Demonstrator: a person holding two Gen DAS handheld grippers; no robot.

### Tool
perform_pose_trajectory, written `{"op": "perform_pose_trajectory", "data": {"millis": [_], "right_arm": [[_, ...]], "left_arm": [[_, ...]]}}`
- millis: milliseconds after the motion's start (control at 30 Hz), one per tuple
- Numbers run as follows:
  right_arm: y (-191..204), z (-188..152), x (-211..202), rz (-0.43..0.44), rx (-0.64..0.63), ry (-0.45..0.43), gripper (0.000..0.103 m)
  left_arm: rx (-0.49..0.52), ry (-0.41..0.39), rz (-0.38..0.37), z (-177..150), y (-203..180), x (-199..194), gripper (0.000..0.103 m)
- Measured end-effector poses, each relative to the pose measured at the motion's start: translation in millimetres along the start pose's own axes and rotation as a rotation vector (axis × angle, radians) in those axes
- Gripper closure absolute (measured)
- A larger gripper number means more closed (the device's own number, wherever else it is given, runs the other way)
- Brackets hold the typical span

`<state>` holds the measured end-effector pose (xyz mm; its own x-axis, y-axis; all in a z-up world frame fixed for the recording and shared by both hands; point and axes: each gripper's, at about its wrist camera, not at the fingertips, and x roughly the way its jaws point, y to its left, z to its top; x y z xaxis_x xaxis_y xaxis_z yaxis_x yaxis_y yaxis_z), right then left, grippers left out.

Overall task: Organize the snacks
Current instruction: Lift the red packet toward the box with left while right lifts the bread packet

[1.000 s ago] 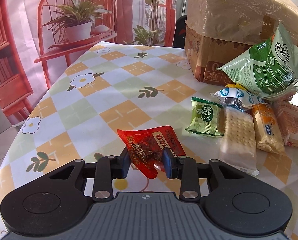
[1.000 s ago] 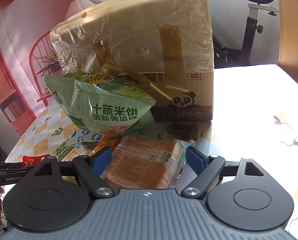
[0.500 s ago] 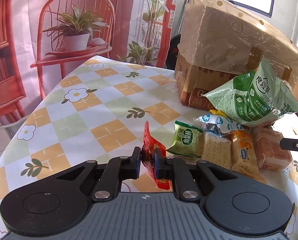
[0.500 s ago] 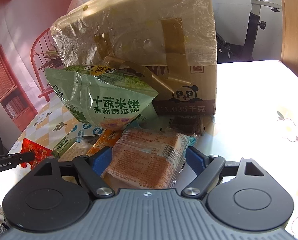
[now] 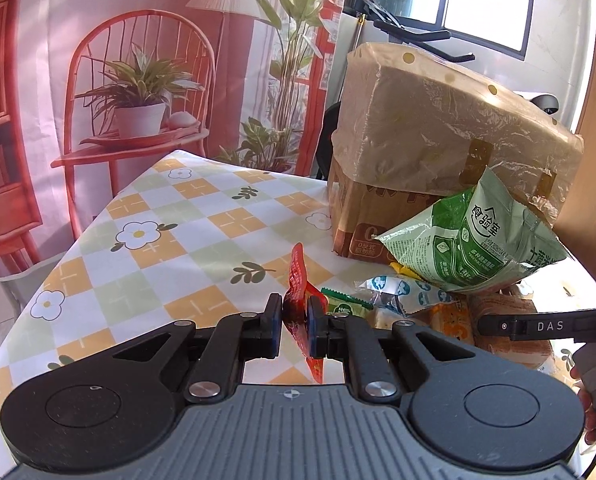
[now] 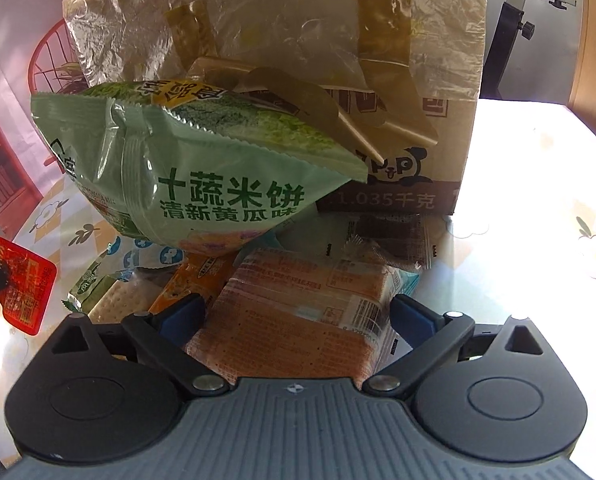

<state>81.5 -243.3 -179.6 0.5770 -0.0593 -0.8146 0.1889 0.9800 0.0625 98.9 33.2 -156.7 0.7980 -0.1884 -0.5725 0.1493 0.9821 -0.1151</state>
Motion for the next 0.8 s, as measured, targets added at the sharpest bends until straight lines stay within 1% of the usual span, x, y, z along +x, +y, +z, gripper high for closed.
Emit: {"op": "perform_pose_trajectory", "data": {"millis": [167,233,267,333,367,433,533,600,800], "right_arm": [[1.6,-5.1,5.3,-0.031,-0.026,0.031,0.002],[-1.7,-8.1,6.8,-0.022,-0.011,0.044,0.003],[-3.9,-9.9,6.6,-0.010,-0.004,0.049,0.005],[-4.2,-12.9,2.5,0.005,-0.020,0.038,0.015],[-3.0,-13.7,-1.1,0.006,-0.044,0.033,0.017],[-6.1,-17.8,-6.9,0.024,-0.048,0.029,0.020],[-16.2,-24.5,-15.9,0.041,-0.011,0.011,0.022],[-25.5,-26.7,-27.1,0.049,0.011,-0.017,0.022],[-42.0,-20.4,-58.8,0.021,0.014,-0.099,0.022]], "left_arm": [[-0.002,-0.018,-0.016,2.2,0.0,-5.6,0.089],[0.000,-0.022,-0.019,2.6,-1.2,-6.7,0.089],[0.001,-0.023,-0.021,3.0,-1.8,-7.2,0.089],[0.003,-0.026,-0.024,3.8,-3.1,-8.5,0.089],[0.004,-0.028,-0.025,4.3,-3.7,-9.3,0.089],[0.006,-0.034,-0.029,5.5,-4.4,-11.3,0.089],[0.012,-0.047,-0.035,8.5,-7.5,-15.4,0.089],[0.018,-0.055,-0.040,11.1,-10.3,-17.6,0.089],[0.039,-0.098,-0.057,24.7,-22.0,-25.0,0.089]]}}
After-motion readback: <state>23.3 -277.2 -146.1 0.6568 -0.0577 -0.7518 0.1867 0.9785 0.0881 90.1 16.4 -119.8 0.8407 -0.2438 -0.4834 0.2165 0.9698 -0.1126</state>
